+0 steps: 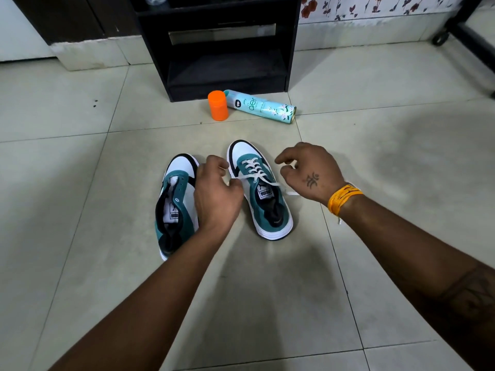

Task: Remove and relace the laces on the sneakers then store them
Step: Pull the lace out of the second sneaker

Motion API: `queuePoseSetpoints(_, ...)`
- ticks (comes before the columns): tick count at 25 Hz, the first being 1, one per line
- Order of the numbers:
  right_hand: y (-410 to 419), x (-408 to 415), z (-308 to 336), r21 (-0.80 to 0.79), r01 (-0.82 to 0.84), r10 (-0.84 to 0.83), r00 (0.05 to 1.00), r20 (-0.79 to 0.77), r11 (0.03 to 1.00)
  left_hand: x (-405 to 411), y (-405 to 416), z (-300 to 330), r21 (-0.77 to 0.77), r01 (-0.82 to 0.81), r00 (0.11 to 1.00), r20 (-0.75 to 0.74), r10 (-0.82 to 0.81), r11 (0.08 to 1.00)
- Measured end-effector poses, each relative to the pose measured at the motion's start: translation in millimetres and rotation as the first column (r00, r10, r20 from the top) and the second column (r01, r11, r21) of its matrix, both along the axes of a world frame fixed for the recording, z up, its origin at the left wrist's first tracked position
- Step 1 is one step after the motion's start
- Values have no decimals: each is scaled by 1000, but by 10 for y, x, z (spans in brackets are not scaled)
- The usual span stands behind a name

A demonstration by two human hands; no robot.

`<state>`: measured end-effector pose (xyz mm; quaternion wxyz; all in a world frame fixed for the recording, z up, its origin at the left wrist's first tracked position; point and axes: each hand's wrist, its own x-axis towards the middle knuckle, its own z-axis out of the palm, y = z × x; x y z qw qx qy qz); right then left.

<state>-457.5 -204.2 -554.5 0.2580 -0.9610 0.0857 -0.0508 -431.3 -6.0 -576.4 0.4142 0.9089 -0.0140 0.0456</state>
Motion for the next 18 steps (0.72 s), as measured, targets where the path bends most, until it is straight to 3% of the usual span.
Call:
queuePoseSetpoints(3,135,61,-73,201,-101,100,995,16,974,-76,-166,29,-78,78,996,-46,-81,994)
queuePoseSetpoints(6,167,-29,-196,277,-63,50,997,52,959,-122,-213,31,-126,88,988,-119,-103,988)
queuePoseSetpoints(11,170,-225,-254,325,-50,15,994,109,945,-190,-208,26,-52,138,987,-78,-142,989)
queuePoseSetpoints(15,230,-222,-251,219,-71,30,982,184,973,-168,-253,60,-25,149,985,-89,-150,989)
queuePoseSetpoints(18,281,-178,-284,237,39,-72,989,130,971,-65,-264,-14,-292,-35,958,-281,-50,956)
